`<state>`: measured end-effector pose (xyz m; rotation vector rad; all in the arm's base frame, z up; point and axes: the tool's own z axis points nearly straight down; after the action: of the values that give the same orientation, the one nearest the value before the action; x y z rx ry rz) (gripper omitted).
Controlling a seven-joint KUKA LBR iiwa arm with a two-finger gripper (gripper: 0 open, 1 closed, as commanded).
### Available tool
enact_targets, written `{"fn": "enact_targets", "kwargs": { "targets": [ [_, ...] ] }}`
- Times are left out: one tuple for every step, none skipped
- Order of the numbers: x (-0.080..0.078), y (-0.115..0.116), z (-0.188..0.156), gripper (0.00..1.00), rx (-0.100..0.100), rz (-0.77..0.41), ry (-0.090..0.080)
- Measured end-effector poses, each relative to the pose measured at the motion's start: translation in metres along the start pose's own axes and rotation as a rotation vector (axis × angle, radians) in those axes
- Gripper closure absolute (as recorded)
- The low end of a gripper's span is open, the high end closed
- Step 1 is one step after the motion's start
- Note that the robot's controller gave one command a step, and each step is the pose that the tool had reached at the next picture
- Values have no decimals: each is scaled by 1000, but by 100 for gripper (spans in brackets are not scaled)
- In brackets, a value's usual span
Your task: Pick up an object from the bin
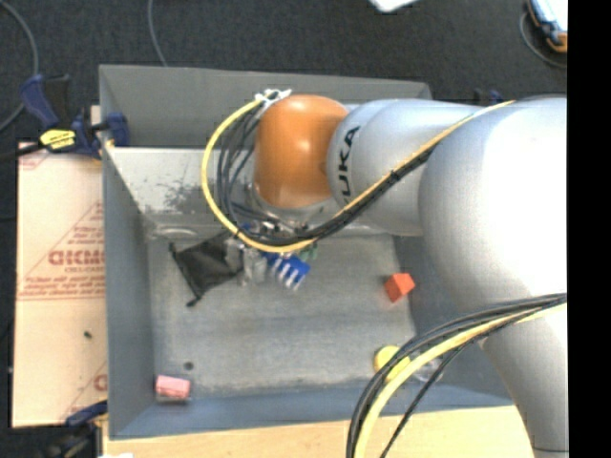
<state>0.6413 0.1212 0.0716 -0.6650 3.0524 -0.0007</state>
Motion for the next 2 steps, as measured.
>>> {"fn": "enact_targets", "kwargs": {
  "targets": [
    [-11,22,-35,100,0,-19,-4],
    [-2,7,0,100,0,-24,-5]
  ]
}}
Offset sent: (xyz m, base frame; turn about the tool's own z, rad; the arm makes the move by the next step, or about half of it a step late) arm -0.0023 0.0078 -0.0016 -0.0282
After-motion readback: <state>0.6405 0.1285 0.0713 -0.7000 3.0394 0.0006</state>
